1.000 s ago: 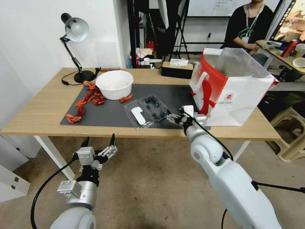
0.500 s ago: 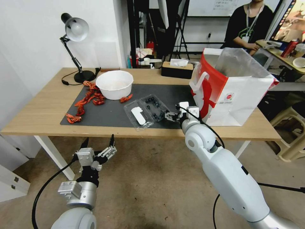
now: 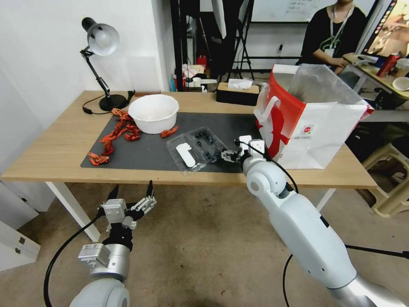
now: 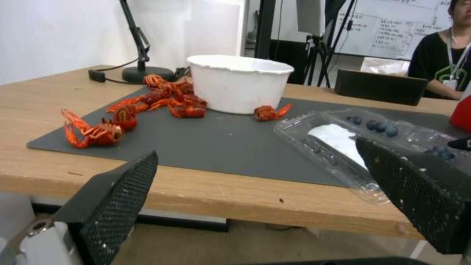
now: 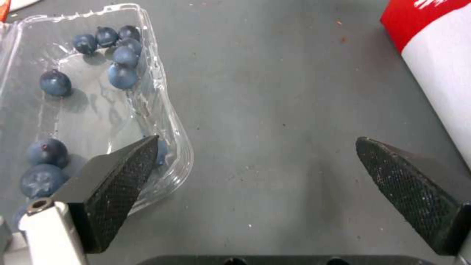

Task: Close the takeout container lid, then place the container into the takeout bag.

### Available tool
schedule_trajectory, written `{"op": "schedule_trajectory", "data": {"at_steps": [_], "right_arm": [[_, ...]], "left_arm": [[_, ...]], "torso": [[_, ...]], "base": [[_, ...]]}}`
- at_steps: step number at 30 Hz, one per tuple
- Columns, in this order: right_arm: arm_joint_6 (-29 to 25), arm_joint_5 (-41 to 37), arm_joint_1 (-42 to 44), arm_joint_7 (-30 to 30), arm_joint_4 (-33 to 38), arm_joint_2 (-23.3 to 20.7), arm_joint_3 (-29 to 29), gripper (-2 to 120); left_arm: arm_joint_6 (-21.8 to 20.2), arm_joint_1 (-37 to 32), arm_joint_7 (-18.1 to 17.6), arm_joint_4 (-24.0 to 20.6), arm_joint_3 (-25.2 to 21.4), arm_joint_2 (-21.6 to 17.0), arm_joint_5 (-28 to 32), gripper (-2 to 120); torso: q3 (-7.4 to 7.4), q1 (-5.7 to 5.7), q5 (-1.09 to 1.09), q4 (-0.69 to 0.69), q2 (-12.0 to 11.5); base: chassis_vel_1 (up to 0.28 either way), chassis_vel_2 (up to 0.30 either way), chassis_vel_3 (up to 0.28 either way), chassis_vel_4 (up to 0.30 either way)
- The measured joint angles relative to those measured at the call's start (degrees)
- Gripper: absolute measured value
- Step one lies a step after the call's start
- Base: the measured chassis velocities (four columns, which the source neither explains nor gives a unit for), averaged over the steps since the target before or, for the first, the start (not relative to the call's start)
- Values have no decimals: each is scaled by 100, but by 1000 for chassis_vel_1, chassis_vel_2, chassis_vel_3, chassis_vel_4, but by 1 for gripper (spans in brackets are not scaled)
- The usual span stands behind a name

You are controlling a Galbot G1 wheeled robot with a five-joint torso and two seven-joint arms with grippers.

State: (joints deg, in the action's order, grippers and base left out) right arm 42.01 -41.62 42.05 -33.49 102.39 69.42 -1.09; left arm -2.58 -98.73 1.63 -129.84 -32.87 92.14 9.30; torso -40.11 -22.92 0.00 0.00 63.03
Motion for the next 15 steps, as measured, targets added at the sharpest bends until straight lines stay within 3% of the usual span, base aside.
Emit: {"op": "schedule_trajectory", "data": {"at_steps": [15], "right_arm": [[0, -17, 294, 1, 336, -126, -108, 100]], "left_arm": [[83, -2, -8, 41, 40, 0, -26, 100]], "torso": [[0, 1, 1, 0, 0]], "base": [[0, 0, 0, 0]]}}
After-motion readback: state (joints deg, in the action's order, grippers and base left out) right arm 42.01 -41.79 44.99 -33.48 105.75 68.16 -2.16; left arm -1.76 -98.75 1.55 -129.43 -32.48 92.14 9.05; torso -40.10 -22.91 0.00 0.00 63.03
